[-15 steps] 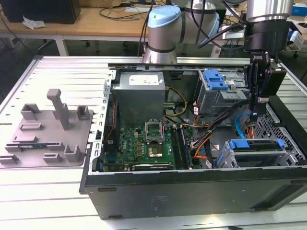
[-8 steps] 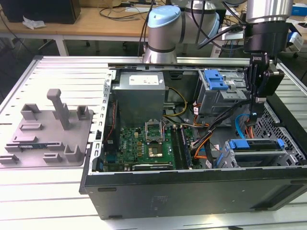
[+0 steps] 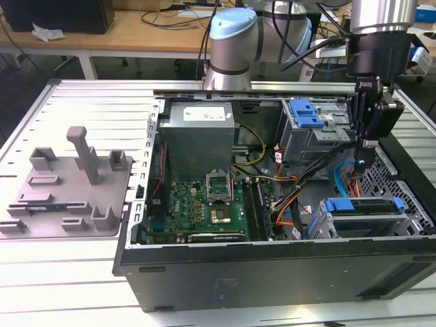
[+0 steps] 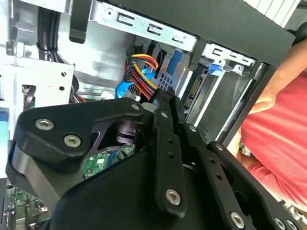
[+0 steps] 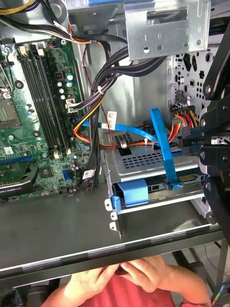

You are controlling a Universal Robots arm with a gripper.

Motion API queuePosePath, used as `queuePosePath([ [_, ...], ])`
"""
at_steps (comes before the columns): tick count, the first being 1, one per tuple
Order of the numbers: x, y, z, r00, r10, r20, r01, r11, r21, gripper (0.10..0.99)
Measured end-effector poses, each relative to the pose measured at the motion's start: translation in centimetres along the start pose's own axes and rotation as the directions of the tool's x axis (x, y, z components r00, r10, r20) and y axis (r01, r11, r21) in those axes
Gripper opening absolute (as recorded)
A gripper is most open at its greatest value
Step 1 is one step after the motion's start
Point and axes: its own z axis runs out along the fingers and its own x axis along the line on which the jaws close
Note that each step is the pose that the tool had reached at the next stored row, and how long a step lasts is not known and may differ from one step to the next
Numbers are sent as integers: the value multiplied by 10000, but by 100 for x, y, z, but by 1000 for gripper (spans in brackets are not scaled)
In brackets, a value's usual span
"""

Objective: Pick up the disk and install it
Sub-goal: 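Insert the first disk wire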

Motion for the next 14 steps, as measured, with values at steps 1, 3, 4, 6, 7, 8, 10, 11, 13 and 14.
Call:
queuePosePath([
  [1,18,-3,6,10000,-1,59,1,10000,-20,165],
  [3,189,-43,-74,9999,-10,127,11,10000,-56,165],
  [4,237,-54,-94,9999,-16,128,17,10000,-67,165],
  [6,281,-62,-81,9997,-16,234,18,10000,-94,165],
  [7,297,-65,-73,9992,-8,399,12,9999,-125,165],
  [8,313,-68,-64,9980,6,633,4,9999,-168,165],
  [10,335,-71,-51,9947,34,1029,-9,9997,-243,165],
  [11,348,-73,-44,9925,48,1220,-14,9996,-279,165],
  [13,378,-78,-28,9866,81,1633,-22,9994,-358,165],
  [14,393,-81,-19,9834,95,1810,-24,9992,-391,165],
])
